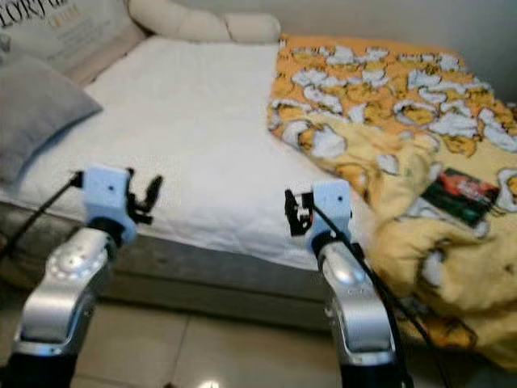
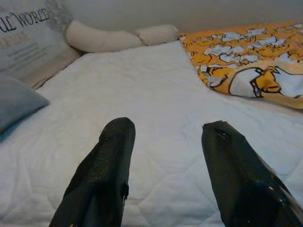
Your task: Clean up the room
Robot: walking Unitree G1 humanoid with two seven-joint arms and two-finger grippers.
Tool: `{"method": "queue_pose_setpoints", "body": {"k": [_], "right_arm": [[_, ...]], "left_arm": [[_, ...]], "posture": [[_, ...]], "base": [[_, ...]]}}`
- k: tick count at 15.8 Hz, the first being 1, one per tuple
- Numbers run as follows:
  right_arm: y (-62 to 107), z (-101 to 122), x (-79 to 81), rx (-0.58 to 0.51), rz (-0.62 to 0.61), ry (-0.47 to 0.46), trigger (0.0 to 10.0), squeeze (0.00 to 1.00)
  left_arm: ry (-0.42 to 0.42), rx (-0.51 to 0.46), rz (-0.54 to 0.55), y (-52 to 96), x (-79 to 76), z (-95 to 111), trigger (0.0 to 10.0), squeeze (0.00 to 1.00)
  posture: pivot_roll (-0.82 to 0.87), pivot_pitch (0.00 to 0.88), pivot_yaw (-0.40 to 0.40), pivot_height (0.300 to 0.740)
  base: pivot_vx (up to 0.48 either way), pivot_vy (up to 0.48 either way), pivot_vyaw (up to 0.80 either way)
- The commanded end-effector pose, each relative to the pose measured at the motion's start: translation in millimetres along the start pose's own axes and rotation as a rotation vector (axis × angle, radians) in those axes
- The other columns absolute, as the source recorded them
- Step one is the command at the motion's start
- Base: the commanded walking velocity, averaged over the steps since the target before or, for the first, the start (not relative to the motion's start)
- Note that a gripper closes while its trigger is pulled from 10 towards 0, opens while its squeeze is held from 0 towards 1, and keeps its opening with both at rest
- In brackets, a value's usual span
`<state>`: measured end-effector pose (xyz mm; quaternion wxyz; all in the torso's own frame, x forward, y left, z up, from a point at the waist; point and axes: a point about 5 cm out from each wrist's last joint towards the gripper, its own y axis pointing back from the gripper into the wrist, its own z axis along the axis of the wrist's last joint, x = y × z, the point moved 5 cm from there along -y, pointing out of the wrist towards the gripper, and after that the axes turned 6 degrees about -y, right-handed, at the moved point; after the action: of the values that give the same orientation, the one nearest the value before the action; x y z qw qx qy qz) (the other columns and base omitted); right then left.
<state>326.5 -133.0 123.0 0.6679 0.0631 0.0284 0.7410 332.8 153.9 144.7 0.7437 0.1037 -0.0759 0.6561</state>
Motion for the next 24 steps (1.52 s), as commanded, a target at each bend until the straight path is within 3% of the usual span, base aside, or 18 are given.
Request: {"method": "queue_pose_setpoints", "body": {"k": [1,6,16,19,24], "right_arm": [[0.4,1.3,-9.0,-0.005,-0.02,0.006,10.0,0.0],[1.4,0.2,-11.2,-0.003,-0.011,0.029,10.0,0.0],[3.7,-9.1,-14.5,0.028,-0.016,0.031,10.0,0.0],[5.4,-13.3,-23.2,0.04,-0.064,-0.008,10.0,0.0],[5.8,-12.7,-19.5,0.03,-0.051,-0.043,10.0,0.0]], "left_arm": [[0.002,-0.013,-0.022,-2.1,-8.1,3.7,10.0,0.0],[0.004,-0.014,-0.03,-2.7,-11.3,2.9,10.0,0.0],[-0.005,-0.014,-0.033,-0.7,-11.2,0.5,10.0,0.0],[-0.006,-0.016,-0.031,-0.5,-12.5,0.7,10.0,0.0],[-0.001,-0.009,-0.024,1.9,-11.1,-1.0,10.0,0.0]], "posture": [[-0.02,0.0,0.016,0.74],[-0.03,0.0,0.016,0.74],[-0.03,0.0,0.007,0.74],[-0.03,0.0,-0.003,0.74],[-0.03,0.0,-0.006,0.74]], "base": [[0.0,-0.424,0.0],[0.0,-0.425,0.0],[0.0,-0.424,0.77],[0.0,-0.424,0.0],[0.0,-0.425,0.0]]}}
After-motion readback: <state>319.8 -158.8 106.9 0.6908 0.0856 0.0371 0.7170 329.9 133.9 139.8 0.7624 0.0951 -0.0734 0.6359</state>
